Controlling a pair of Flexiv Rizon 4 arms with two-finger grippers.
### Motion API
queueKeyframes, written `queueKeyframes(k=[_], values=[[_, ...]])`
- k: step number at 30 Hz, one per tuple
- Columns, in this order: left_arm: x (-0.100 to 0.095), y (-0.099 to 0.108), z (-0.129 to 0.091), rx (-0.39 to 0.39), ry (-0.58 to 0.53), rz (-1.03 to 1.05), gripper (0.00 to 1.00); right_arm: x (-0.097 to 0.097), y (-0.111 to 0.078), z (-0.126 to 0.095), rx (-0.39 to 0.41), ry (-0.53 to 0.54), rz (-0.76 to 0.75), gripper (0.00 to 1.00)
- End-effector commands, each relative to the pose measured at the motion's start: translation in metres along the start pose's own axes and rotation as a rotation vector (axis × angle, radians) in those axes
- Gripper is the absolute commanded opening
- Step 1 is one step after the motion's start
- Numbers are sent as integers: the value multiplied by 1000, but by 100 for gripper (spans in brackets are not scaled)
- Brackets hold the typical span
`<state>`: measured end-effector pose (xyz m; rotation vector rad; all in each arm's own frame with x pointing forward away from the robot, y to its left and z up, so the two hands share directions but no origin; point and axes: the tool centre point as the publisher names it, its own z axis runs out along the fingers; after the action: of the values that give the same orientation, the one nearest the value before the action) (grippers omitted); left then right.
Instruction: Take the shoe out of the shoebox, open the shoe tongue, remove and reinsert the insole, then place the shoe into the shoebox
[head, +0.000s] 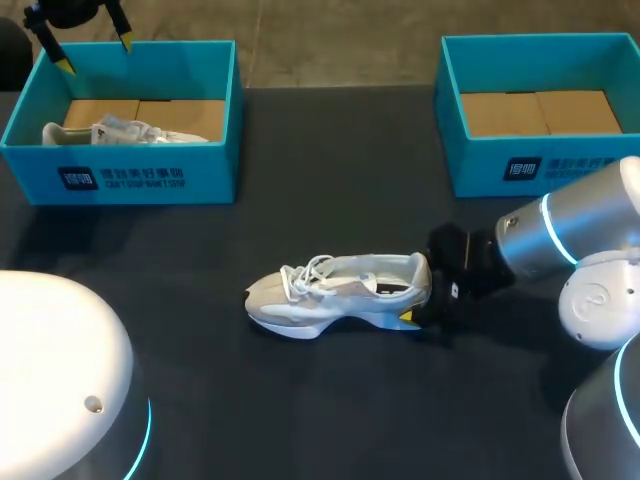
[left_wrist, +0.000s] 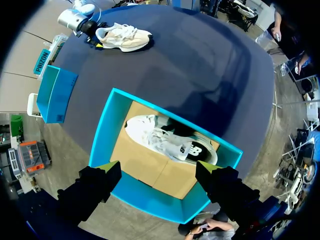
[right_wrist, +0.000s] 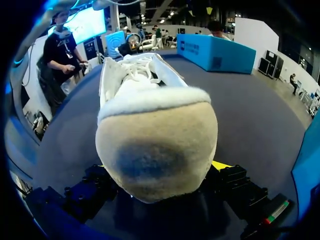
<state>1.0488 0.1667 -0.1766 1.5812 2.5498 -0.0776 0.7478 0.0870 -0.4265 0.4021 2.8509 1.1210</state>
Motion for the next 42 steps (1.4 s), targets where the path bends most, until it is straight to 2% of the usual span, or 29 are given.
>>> queueKeyframes(k=[1,7,14,25,36,40,42], values=[[0,0,0,-1,1,0,100,0,-3,3,-22,-3,1,100],[0,0,0,-1,1,0,100,2,2,-5,-117,25,22,100],[0,0,0,-1,1,0,100,3,0,-6,-152,53,-5,100],[0,0,0,-1,1,0,100,4,-5,-3,-157,60,-22,100],[0,0,0,-1,1,0,100,5,-2,7,-176,66,-25,98],[0,0,0,-1,1,0,100,7,-1,8,-176,63,-24,3],[0,0,0,-1,1,0,100,8,-1,8,-178,65,-22,0]])
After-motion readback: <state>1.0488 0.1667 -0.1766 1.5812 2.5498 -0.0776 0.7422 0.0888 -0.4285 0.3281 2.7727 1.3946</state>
